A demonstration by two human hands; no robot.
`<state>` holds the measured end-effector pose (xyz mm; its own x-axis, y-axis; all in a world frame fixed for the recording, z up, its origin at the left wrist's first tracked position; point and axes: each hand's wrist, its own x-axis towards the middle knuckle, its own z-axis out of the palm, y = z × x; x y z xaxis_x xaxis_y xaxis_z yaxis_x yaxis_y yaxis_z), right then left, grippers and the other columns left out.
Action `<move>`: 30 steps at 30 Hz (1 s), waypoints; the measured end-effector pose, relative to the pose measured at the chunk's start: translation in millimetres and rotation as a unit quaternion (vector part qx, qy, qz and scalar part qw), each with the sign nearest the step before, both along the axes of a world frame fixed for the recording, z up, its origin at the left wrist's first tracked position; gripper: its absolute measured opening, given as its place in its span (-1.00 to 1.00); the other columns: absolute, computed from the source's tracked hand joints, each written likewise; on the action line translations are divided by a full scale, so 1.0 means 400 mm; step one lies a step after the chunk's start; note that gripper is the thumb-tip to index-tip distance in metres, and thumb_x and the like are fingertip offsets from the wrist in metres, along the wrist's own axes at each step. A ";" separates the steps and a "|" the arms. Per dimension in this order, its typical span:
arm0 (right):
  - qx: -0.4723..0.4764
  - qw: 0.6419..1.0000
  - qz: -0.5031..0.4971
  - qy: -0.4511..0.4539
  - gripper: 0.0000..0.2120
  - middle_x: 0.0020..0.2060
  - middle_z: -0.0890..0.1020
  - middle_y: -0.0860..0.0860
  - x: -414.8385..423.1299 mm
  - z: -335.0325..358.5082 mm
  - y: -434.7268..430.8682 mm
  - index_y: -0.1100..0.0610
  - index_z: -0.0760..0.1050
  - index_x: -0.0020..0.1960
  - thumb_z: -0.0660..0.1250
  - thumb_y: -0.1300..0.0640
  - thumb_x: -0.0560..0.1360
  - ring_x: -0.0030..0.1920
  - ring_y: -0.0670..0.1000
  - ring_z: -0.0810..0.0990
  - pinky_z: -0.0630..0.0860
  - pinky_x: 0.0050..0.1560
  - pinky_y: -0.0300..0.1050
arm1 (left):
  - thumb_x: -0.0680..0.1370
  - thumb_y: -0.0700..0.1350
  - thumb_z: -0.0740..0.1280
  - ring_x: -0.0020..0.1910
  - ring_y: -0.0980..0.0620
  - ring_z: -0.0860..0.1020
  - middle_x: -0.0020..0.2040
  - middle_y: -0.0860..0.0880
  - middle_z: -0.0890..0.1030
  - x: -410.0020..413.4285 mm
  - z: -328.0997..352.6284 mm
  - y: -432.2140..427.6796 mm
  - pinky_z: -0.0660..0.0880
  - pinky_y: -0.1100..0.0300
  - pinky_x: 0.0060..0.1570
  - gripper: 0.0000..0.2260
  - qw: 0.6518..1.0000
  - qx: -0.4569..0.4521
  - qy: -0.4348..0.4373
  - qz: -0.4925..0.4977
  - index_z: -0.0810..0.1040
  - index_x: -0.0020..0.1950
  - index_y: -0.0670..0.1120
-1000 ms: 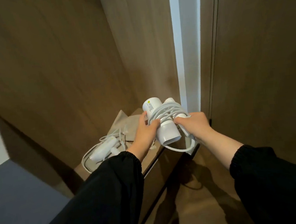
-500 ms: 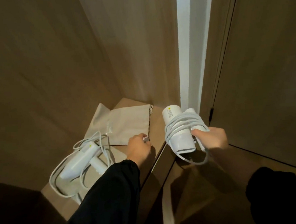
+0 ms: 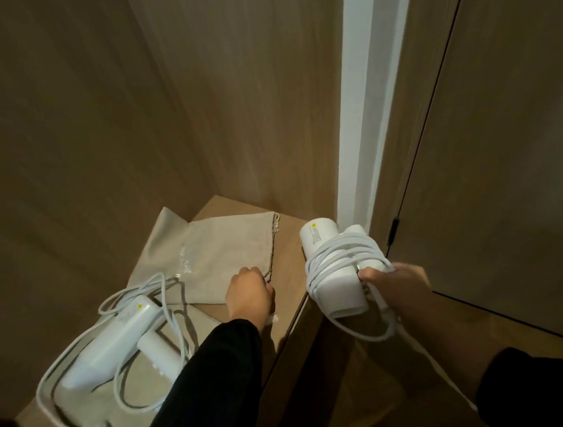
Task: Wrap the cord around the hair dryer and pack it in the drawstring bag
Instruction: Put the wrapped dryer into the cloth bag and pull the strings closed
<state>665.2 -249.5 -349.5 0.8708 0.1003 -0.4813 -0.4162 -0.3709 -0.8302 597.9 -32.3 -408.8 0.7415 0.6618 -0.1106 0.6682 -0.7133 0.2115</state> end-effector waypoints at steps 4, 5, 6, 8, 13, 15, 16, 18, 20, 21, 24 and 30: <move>-0.001 1.000 -0.009 0.014 -0.76 -0.17 0.55 0.08 -0.012 0.066 0.008 0.16 0.49 0.01 0.46 0.08 0.43 -0.20 0.08 0.53 0.50 -0.17 -0.02 | 0.56 -0.11 0.25 -0.04 -0.06 0.52 -0.07 -0.06 0.48 -0.021 0.083 0.012 0.41 0.16 -0.11 -0.87 0.996 -0.015 -0.084 0.000 0.53 0.03 -0.12; 0.010 1.000 -0.016 0.006 -0.73 -0.13 0.57 0.10 -0.020 0.081 0.005 0.19 0.52 0.04 0.47 0.09 0.42 -0.14 0.11 0.55 0.52 -0.11 0.01 | 0.56 -0.11 0.25 -0.05 -0.07 0.53 -0.08 -0.07 0.49 -0.025 0.110 0.014 0.40 0.15 -0.12 -0.87 0.994 -0.018 -0.106 -0.002 0.53 0.02 -0.13; 0.024 0.999 -0.024 -0.004 -0.72 -0.12 0.60 0.11 -0.029 0.097 0.001 0.24 0.56 0.05 0.48 0.12 0.41 -0.11 0.14 0.57 0.55 -0.05 0.03 | 0.57 -0.12 0.24 -0.06 -0.09 0.53 -0.08 -0.09 0.51 -0.028 0.142 0.015 0.39 0.14 -0.13 -0.87 0.992 -0.021 -0.127 -0.001 0.53 0.00 -0.14; 0.048 0.998 -0.030 -0.019 -0.78 -0.14 0.66 0.13 -0.050 0.131 -0.014 0.25 0.59 -0.02 0.48 0.17 0.38 -0.11 0.15 0.63 0.58 0.01 0.05 | 0.56 -0.13 0.23 -0.08 -0.13 0.53 -0.08 -0.14 0.55 -0.029 0.206 0.013 0.35 0.12 -0.18 -0.86 0.985 -0.025 -0.173 0.003 0.53 -0.03 -0.16; 0.086 0.994 -0.029 -0.054 -0.87 -0.21 0.69 0.13 -0.079 0.234 -0.043 0.18 0.61 -0.11 0.48 0.19 0.35 -0.18 0.13 0.67 0.60 -0.09 0.04 | 0.55 -0.15 0.23 -0.10 -0.16 0.53 -0.12 -0.15 0.59 -0.034 0.374 -0.002 0.38 0.09 -0.20 -0.87 0.967 -0.056 -0.247 0.015 0.54 -0.08 -0.17; 0.098 0.993 -0.034 -0.058 -0.88 -0.21 0.68 0.14 -0.090 0.281 -0.052 0.17 0.60 -0.14 0.48 0.19 0.35 -0.18 0.14 0.66 0.59 -0.15 0.00 | 0.55 -0.14 0.24 -0.12 -0.12 0.53 -0.14 -0.12 0.59 -0.045 0.435 -0.017 0.43 0.09 -0.17 -0.85 0.960 -0.071 -0.270 0.002 0.57 -0.06 -0.16; 0.105 0.992 -0.035 -0.060 -0.87 -0.20 0.67 0.14 -0.097 0.305 -0.057 0.17 0.60 -0.13 0.49 0.19 0.35 -0.17 0.15 0.65 0.58 -0.16 0.00 | 0.55 -0.14 0.24 -0.14 -0.10 0.52 -0.17 -0.10 0.59 -0.052 0.462 -0.027 0.42 0.10 -0.19 -0.85 0.957 -0.077 -0.279 -0.004 0.58 -0.08 -0.14; 0.119 0.990 -0.035 -0.065 -0.84 -0.16 0.65 0.14 -0.116 0.354 -0.074 0.17 0.59 -0.09 0.49 0.18 0.36 -0.12 0.15 0.64 0.58 -0.17 -0.03 | 0.56 -0.12 0.23 -0.18 -0.08 0.52 -0.22 -0.07 0.58 -0.069 0.514 -0.050 0.39 0.13 -0.23 -0.84 0.953 -0.083 -0.290 -0.013 0.57 -0.13 -0.12; 0.127 0.988 -0.031 -0.080 -0.82 -0.14 0.64 0.13 -0.140 0.408 -0.096 0.17 0.58 -0.06 0.48 0.16 0.38 -0.10 0.14 0.62 0.56 -0.26 -0.10 | 0.57 -0.10 0.22 -0.23 -0.08 0.52 -0.29 -0.05 0.56 -0.089 0.570 -0.074 0.38 0.13 -0.27 -0.80 0.950 -0.086 -0.298 -0.020 0.56 -0.18 -0.11; 0.130 0.987 -0.031 -0.088 -0.82 -0.14 0.64 0.13 -0.153 0.436 -0.109 0.17 0.58 -0.06 0.47 0.16 0.38 -0.10 0.14 0.62 0.53 -0.30 -0.13 | 0.57 -0.10 0.22 -0.26 -0.07 0.51 -0.32 -0.05 0.55 -0.101 0.600 -0.086 0.37 0.14 -0.29 -0.79 0.949 -0.088 -0.303 -0.023 0.55 -0.21 -0.11; 0.151 0.982 -0.031 -0.113 -0.84 -0.15 0.64 0.14 -0.197 0.527 -0.154 0.18 0.58 -0.06 0.47 0.16 0.39 -0.14 0.12 0.61 0.50 -0.34 -0.17 | 0.56 -0.13 0.22 -0.32 -0.05 0.46 -0.37 -0.04 0.51 -0.138 0.696 -0.123 0.31 0.16 -0.36 -0.76 0.944 -0.087 -0.319 -0.020 0.53 -0.27 -0.14; 0.198 0.965 -0.017 -0.171 -0.82 -0.17 0.62 0.09 -0.316 0.715 -0.236 0.16 0.56 -0.03 0.47 0.14 0.40 -0.22 0.04 0.57 0.43 -0.39 -0.20 | 0.52 -0.15 0.22 -0.29 -0.04 0.52 -0.37 -0.04 0.56 -0.253 0.906 -0.196 0.34 0.21 -0.37 -0.78 0.932 -0.100 -0.347 -0.020 0.60 -0.26 -0.15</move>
